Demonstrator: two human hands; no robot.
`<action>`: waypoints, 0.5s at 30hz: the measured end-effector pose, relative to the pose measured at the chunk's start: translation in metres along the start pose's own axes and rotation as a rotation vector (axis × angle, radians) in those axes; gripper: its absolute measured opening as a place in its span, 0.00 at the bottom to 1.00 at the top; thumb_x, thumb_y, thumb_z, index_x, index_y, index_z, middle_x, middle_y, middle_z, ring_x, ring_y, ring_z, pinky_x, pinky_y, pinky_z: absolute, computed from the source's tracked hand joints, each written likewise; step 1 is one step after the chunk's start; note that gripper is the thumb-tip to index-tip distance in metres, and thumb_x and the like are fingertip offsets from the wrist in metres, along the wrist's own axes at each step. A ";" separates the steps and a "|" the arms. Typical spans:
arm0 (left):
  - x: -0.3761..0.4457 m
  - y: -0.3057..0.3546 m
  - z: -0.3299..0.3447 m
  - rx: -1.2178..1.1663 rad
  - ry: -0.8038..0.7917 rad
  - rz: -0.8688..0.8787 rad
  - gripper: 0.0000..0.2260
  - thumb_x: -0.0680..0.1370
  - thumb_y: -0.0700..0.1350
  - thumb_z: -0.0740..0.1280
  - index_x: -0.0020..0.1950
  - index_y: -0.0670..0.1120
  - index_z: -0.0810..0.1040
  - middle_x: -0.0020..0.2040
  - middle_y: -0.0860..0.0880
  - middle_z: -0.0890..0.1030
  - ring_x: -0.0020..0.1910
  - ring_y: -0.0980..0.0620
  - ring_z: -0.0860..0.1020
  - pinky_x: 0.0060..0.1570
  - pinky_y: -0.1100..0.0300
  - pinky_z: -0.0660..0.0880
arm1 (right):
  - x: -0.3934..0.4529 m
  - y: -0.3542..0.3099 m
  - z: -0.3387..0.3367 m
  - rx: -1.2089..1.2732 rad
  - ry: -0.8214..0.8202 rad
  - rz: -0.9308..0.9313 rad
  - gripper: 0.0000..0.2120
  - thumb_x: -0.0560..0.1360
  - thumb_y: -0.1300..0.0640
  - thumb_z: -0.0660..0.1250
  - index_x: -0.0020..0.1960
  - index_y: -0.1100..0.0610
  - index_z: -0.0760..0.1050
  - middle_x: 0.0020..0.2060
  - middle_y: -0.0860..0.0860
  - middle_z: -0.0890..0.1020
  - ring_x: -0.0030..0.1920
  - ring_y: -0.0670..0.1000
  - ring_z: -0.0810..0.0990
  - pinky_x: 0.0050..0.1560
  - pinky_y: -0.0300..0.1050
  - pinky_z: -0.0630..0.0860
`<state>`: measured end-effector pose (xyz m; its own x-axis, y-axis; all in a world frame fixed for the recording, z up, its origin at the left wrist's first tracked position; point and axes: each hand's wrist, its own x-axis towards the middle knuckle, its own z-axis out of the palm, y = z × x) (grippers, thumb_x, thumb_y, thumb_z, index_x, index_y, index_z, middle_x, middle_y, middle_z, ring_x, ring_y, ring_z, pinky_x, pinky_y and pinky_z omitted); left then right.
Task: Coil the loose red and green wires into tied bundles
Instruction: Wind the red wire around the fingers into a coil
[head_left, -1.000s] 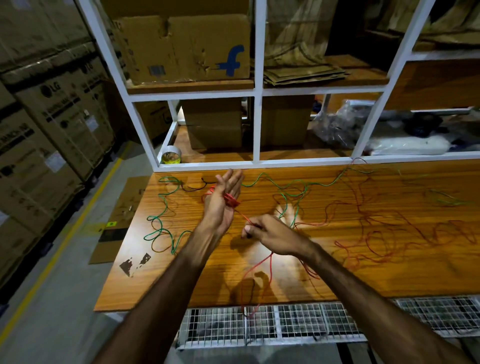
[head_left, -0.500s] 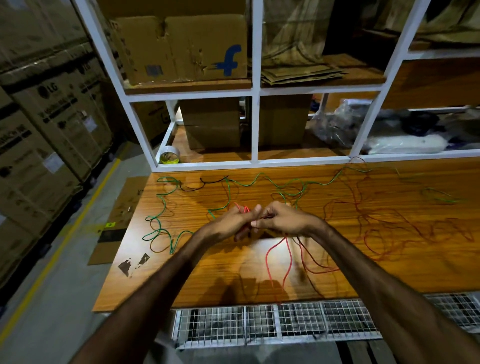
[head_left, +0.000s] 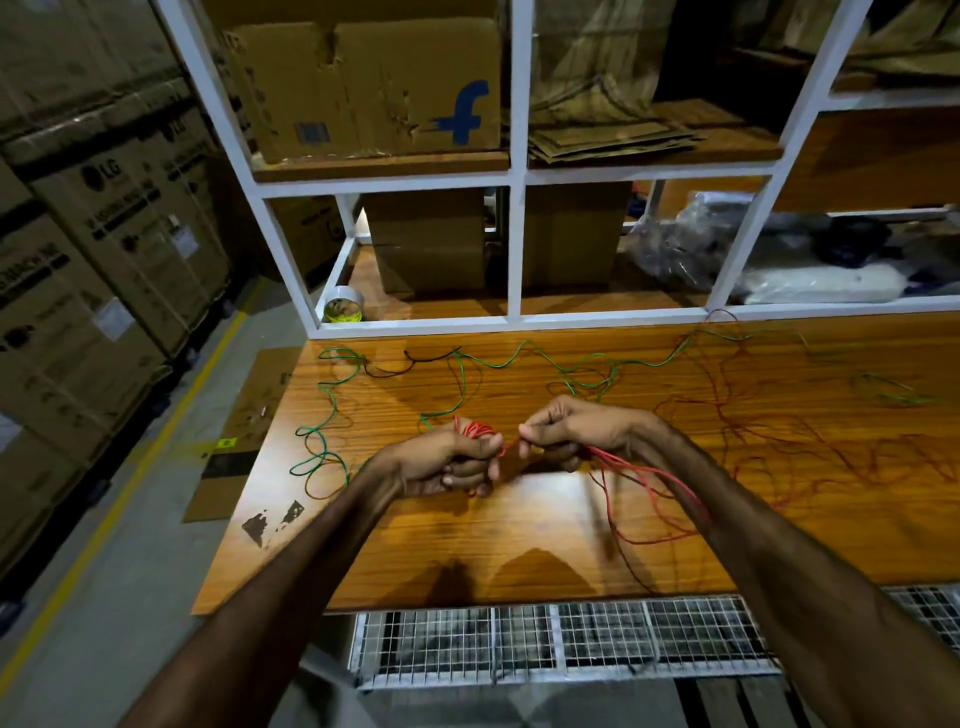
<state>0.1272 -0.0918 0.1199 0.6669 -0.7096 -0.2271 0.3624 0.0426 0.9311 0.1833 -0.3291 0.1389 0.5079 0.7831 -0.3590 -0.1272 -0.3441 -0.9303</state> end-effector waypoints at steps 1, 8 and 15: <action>-0.001 -0.002 0.000 -0.025 0.016 0.019 0.20 0.76 0.53 0.75 0.41 0.35 0.78 0.19 0.51 0.64 0.18 0.56 0.63 0.36 0.57 0.74 | 0.002 0.003 -0.001 -0.048 0.031 0.002 0.13 0.83 0.52 0.64 0.46 0.59 0.80 0.24 0.46 0.66 0.24 0.43 0.62 0.28 0.39 0.62; 0.000 -0.015 -0.005 -0.130 0.165 0.057 0.18 0.75 0.48 0.77 0.34 0.39 0.75 0.18 0.50 0.63 0.16 0.56 0.61 0.36 0.58 0.72 | 0.005 0.004 -0.004 -0.670 0.267 -0.122 0.12 0.82 0.46 0.67 0.41 0.48 0.80 0.35 0.42 0.80 0.39 0.43 0.76 0.46 0.47 0.72; 0.018 -0.022 0.010 -0.104 0.370 0.110 0.17 0.78 0.41 0.71 0.30 0.42 0.72 0.17 0.50 0.63 0.15 0.55 0.59 0.35 0.56 0.69 | 0.022 0.000 0.031 -1.288 0.444 0.035 0.05 0.80 0.51 0.68 0.55 0.45 0.80 0.58 0.48 0.78 0.65 0.53 0.74 0.67 0.63 0.58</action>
<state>0.1243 -0.1126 0.0981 0.8879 -0.3965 -0.2333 0.3275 0.1886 0.9258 0.1678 -0.2960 0.1284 0.7809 0.6167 -0.0992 0.6081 -0.7869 -0.1049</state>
